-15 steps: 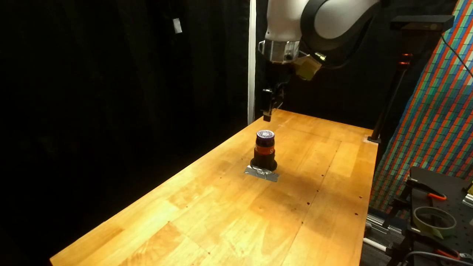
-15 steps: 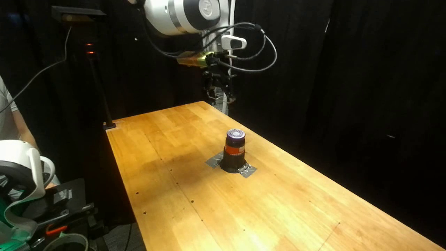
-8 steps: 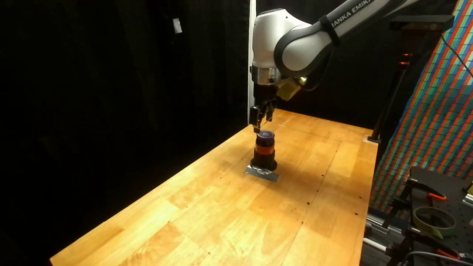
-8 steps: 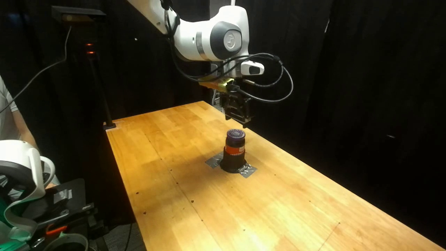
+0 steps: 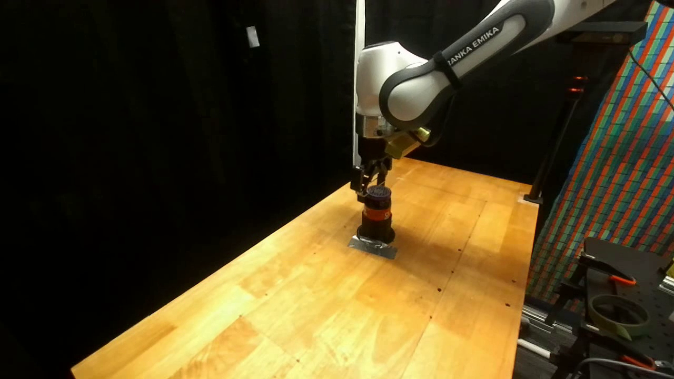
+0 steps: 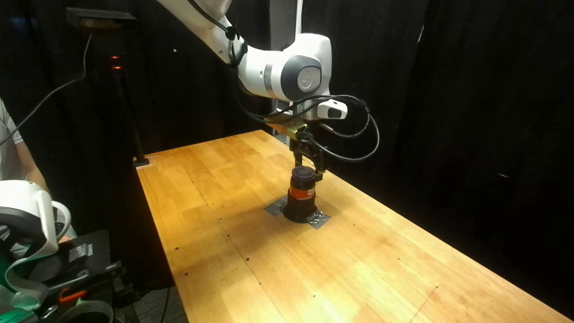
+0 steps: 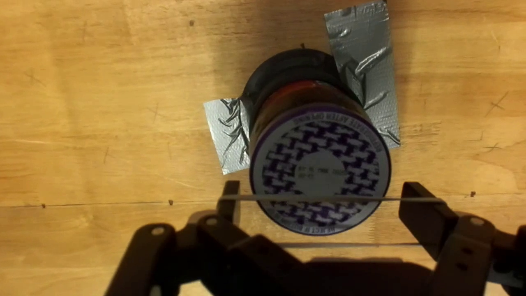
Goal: Put the elastic around the bottle
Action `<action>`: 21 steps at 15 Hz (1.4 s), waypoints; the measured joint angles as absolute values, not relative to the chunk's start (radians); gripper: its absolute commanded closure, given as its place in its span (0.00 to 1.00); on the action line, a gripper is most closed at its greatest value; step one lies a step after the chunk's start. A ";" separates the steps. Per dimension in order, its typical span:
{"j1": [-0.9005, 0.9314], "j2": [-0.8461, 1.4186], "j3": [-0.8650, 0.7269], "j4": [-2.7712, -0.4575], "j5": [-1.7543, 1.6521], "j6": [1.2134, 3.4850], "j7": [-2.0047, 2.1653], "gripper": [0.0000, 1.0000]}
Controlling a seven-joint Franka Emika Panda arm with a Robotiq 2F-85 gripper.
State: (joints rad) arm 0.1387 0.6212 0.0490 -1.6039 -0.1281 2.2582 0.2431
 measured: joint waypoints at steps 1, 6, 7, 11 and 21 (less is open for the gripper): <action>0.138 0.631 0.047 -1.601 -0.117 2.267 0.246 0.00; 0.140 0.669 0.027 -1.595 -0.103 2.323 0.277 0.00; 0.141 0.675 0.021 -1.595 -0.103 2.330 0.282 0.00; 0.145 0.689 0.005 -1.595 -0.103 2.345 0.299 0.00; 0.150 0.620 0.013 -1.647 -0.040 2.162 0.297 0.00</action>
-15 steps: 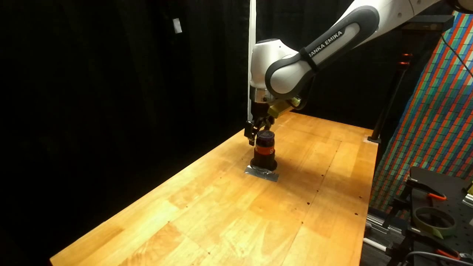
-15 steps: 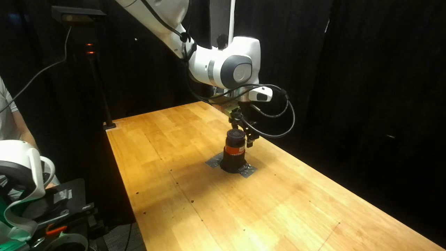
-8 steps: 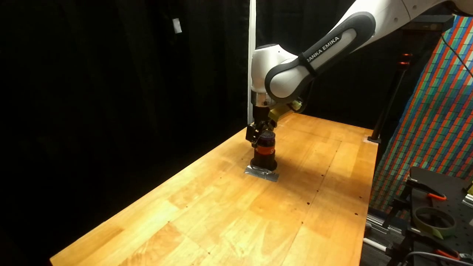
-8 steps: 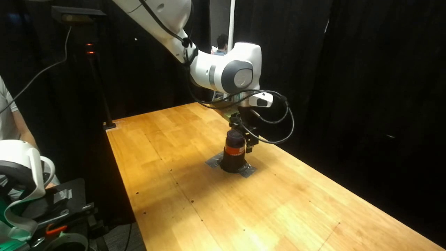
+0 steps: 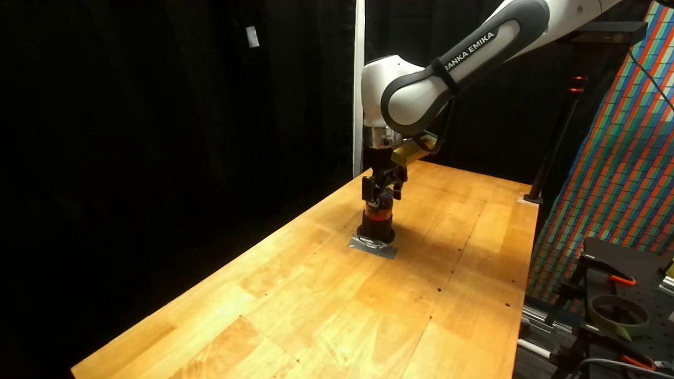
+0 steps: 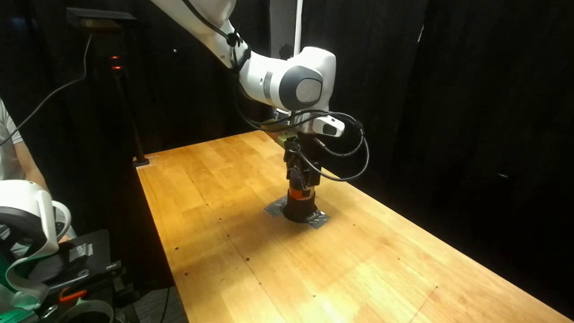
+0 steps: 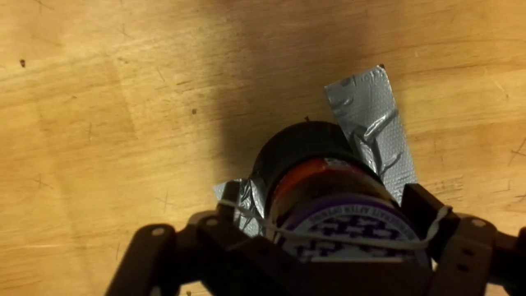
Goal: Put the elastic around the bottle
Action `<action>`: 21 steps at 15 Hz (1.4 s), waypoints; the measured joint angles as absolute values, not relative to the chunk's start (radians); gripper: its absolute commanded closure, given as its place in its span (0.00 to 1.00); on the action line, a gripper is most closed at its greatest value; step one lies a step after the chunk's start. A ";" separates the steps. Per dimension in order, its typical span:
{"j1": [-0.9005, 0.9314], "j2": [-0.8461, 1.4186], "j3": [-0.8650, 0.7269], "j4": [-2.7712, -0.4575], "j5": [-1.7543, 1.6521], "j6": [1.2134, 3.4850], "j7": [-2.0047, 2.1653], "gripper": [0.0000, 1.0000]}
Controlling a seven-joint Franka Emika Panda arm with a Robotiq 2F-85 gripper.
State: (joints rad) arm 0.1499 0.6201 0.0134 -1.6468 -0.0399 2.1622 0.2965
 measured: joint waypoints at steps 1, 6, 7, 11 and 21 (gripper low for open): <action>0.149 0.610 0.013 -1.664 -0.033 2.162 0.295 0.00; 0.140 0.555 0.013 -1.765 -0.024 2.168 0.291 0.51; 0.138 0.541 0.013 -1.784 -0.024 2.170 0.290 0.58; 0.134 0.478 0.013 -1.880 -0.024 2.252 0.285 0.86; 0.134 0.364 0.013 -2.194 -0.024 2.816 0.276 0.86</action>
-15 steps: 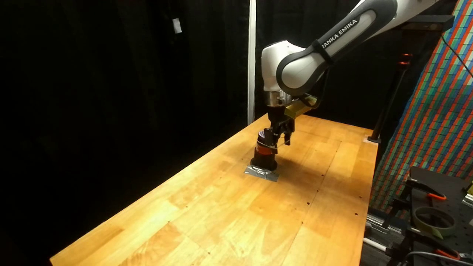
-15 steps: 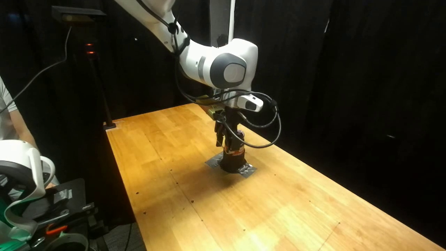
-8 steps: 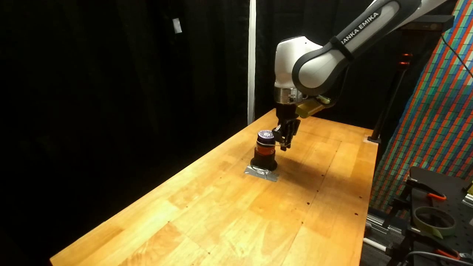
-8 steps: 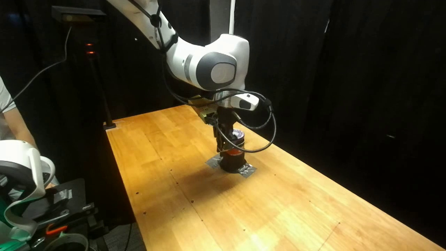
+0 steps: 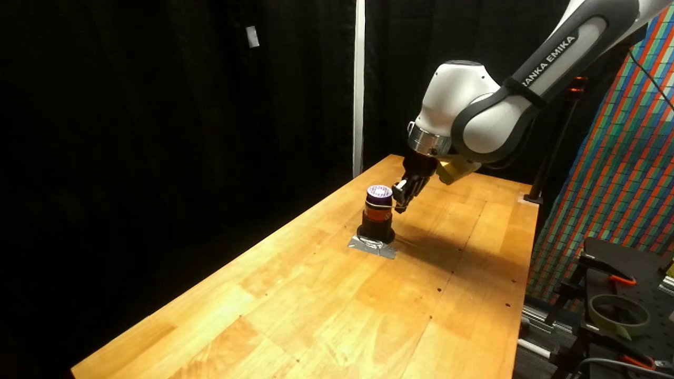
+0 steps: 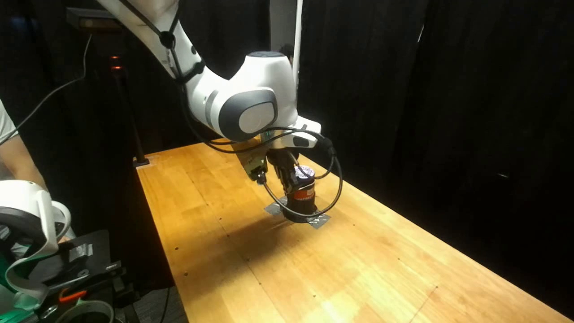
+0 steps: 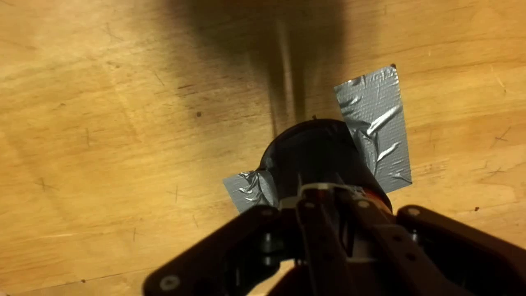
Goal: Put the elastic around the bottle
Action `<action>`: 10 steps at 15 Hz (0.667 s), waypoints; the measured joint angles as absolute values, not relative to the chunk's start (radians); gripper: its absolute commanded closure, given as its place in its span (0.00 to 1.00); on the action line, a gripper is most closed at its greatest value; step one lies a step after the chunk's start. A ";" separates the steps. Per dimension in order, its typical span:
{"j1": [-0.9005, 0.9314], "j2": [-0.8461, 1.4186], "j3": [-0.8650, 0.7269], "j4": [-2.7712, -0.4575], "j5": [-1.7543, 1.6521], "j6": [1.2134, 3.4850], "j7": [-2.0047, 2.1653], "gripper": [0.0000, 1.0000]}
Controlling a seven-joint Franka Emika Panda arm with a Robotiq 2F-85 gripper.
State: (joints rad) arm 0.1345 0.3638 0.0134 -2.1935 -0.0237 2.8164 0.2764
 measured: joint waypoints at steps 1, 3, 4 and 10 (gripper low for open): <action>0.135 0.360 0.013 -2.219 -0.024 2.871 0.275 0.84; 0.137 0.354 0.013 -2.266 -0.024 2.968 0.268 0.87; 0.139 0.350 0.013 -2.289 -0.024 3.016 0.263 0.86; 0.189 0.333 -0.039 -2.411 -0.037 3.315 0.252 0.86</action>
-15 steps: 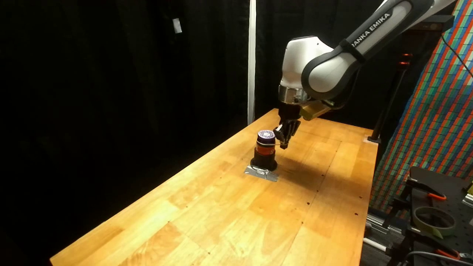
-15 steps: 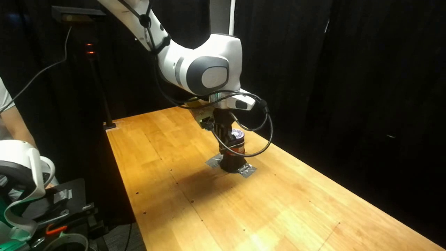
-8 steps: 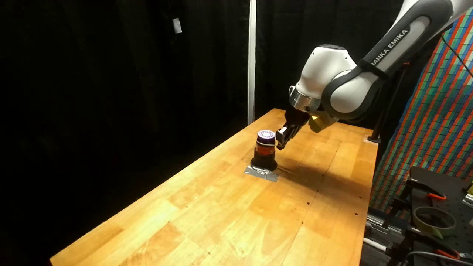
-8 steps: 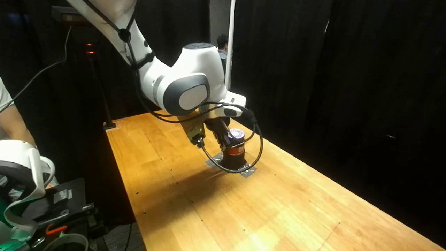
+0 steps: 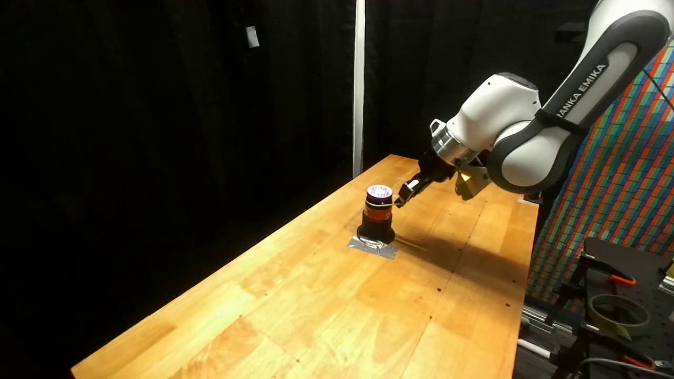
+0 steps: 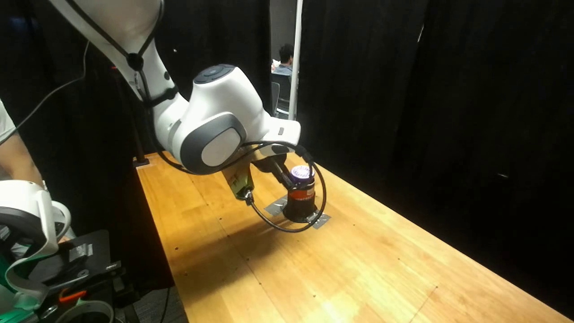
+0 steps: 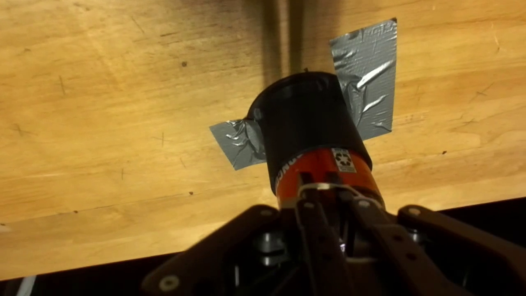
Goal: Put the elastic around the bottle
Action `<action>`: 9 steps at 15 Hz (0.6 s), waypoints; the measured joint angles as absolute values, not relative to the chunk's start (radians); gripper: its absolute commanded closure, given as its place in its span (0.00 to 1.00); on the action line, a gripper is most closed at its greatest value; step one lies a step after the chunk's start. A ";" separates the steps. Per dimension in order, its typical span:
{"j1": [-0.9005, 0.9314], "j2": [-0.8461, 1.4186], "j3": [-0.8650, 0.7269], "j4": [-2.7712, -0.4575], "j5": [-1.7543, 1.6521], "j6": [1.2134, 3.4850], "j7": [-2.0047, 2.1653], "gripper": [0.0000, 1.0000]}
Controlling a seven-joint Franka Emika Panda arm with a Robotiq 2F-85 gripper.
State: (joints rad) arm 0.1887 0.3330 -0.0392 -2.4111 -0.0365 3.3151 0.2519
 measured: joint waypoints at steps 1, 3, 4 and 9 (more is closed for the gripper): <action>0.209 0.333 -0.061 -2.428 -0.036 3.361 0.251 0.86; 0.251 0.333 -0.105 -2.458 -0.032 3.441 0.243 0.86; 0.268 0.333 -0.122 -2.471 -0.029 3.473 0.237 0.86; 0.300 0.334 -0.131 -2.518 -0.006 3.583 0.217 0.86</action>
